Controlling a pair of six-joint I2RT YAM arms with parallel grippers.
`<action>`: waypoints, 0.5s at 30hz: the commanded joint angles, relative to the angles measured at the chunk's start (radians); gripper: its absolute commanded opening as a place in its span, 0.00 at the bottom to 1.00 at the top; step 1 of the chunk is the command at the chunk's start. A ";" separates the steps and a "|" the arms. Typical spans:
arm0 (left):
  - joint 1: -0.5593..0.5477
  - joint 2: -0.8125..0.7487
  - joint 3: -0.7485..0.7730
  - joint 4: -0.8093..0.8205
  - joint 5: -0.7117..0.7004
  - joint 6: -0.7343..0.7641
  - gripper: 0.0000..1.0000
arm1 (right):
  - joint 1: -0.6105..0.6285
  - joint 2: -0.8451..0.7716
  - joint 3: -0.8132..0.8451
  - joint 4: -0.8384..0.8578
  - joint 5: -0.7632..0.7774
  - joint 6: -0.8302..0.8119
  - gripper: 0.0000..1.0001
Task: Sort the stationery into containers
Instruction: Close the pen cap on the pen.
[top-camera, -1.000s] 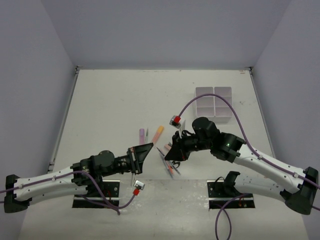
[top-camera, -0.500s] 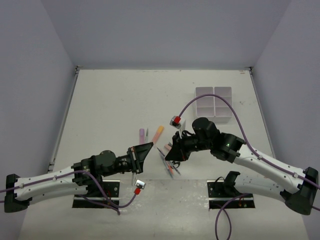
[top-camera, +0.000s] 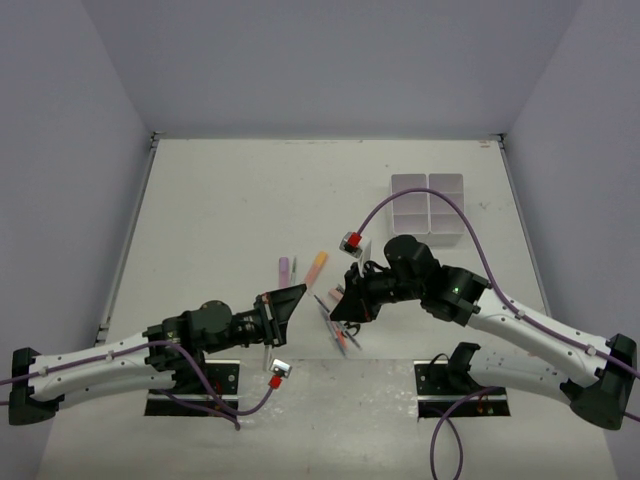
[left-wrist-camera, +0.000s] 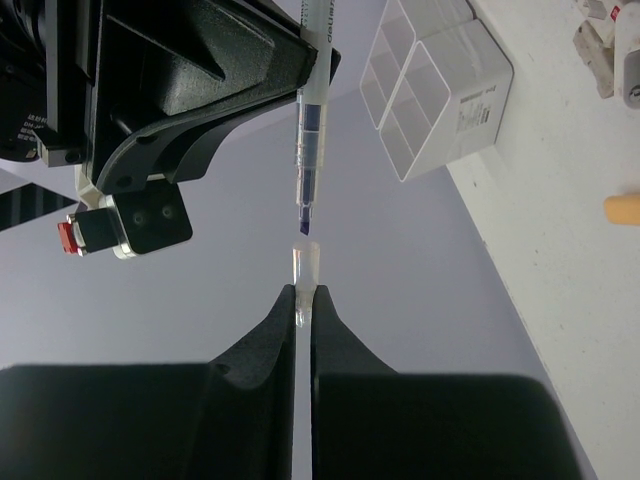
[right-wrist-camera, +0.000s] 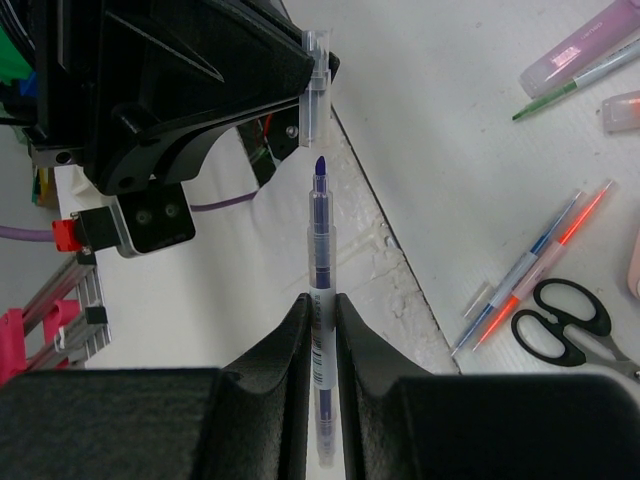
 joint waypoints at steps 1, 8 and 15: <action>-0.006 0.013 0.021 0.029 -0.008 -0.006 0.00 | 0.001 0.004 0.005 0.020 0.008 -0.013 0.00; -0.007 0.018 0.025 0.030 -0.002 -0.007 0.00 | 0.001 0.014 0.013 0.021 0.012 -0.022 0.00; -0.007 0.013 0.026 0.027 0.000 -0.010 0.00 | 0.001 0.027 0.017 0.021 0.008 -0.026 0.00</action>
